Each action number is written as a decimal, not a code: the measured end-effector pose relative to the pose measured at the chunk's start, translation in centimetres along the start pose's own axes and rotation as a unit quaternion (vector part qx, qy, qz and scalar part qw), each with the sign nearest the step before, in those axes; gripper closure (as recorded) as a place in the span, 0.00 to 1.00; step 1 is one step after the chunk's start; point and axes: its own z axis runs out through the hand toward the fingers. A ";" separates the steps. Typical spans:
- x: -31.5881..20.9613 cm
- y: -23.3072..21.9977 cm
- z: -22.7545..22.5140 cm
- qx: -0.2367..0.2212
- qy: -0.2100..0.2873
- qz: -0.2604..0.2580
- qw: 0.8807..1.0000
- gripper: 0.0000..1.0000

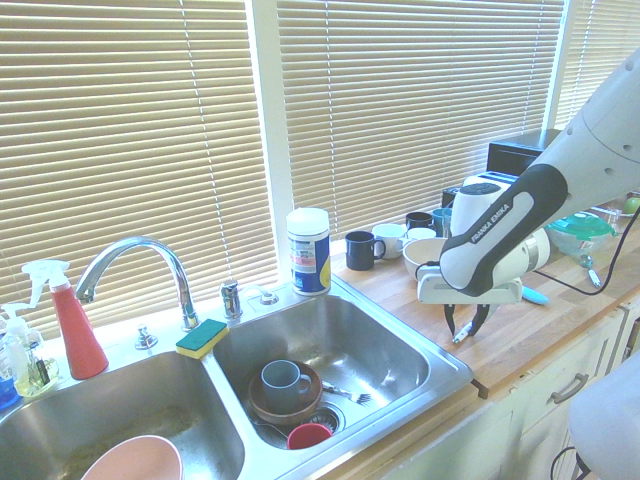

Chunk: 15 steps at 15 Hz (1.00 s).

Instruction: Put the knife into the sink

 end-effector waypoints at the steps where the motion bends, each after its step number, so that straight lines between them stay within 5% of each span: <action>1: 0.0 0.0 0.0 0.000 -0.001 0.001 1.000 1.00; 15: 0.1 -0.2 -0.3 0.003 -0.001 0.000 1.000 1.00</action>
